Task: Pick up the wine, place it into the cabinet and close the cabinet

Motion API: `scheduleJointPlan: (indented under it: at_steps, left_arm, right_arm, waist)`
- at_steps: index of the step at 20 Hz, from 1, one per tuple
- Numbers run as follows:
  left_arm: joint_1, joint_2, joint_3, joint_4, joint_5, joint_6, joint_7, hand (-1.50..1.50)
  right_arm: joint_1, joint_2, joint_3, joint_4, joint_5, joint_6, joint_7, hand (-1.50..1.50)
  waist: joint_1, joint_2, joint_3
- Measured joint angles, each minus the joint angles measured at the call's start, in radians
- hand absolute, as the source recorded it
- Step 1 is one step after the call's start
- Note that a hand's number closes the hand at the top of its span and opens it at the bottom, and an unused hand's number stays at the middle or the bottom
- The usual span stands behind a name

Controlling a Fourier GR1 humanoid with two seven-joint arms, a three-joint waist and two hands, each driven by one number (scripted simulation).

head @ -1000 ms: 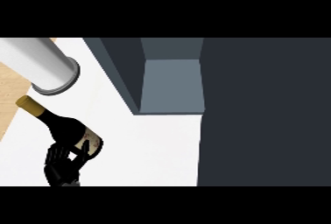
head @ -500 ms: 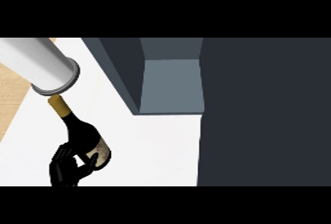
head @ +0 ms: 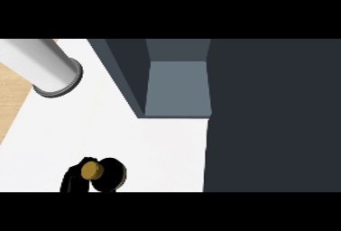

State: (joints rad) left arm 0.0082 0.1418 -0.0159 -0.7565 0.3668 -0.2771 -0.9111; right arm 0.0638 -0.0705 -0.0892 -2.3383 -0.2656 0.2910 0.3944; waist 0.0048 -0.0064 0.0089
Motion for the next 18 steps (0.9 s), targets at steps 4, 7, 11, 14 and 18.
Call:
scheduleJointPlan:
  at_steps: [4, 7, 11, 14, 18]
  left_arm:
    - [0.08, -0.01, -0.056, -0.171, 0.007, -0.026, 0.069, 1.5]
    - [0.148, -0.002, -0.08, -0.329, 0.028, -0.03, 0.14, 1.5]
    - [0.23, -0.029, -0.134, -0.541, 0.033, 0.019, 0.242, 1.5]
    - [0.271, -0.039, -0.164, -0.686, 0.041, 0.057, 0.327, 1.5]
    - [0.259, -0.071, -0.195, -0.804, 0.035, 0.131, 0.429, 1.5]
  right_arm:
    - [0.004, 0.004, -0.002, 0.009, 0.002, 0.002, -0.009, -1.5]
    - [0.0, 0.006, 0.002, 0.002, -0.005, -0.003, 0.0, -1.5]
    - [0.021, 0.007, -0.008, 0.018, -0.012, 0.018, -0.028, -1.5]
    - [0.028, 0.009, -0.005, 0.007, -0.009, 0.016, -0.024, -1.5]
    - [0.027, 0.012, 0.0, 0.004, -0.01, 0.013, -0.016, -1.5]
  waist:
    - [0.002, 0.002, -0.005]
    - [0.002, 0.003, -0.006]
    - [0.001, 0.004, -0.007]
    - [-0.001, 0.004, -0.008]
    - [-0.003, 0.005, -0.008]
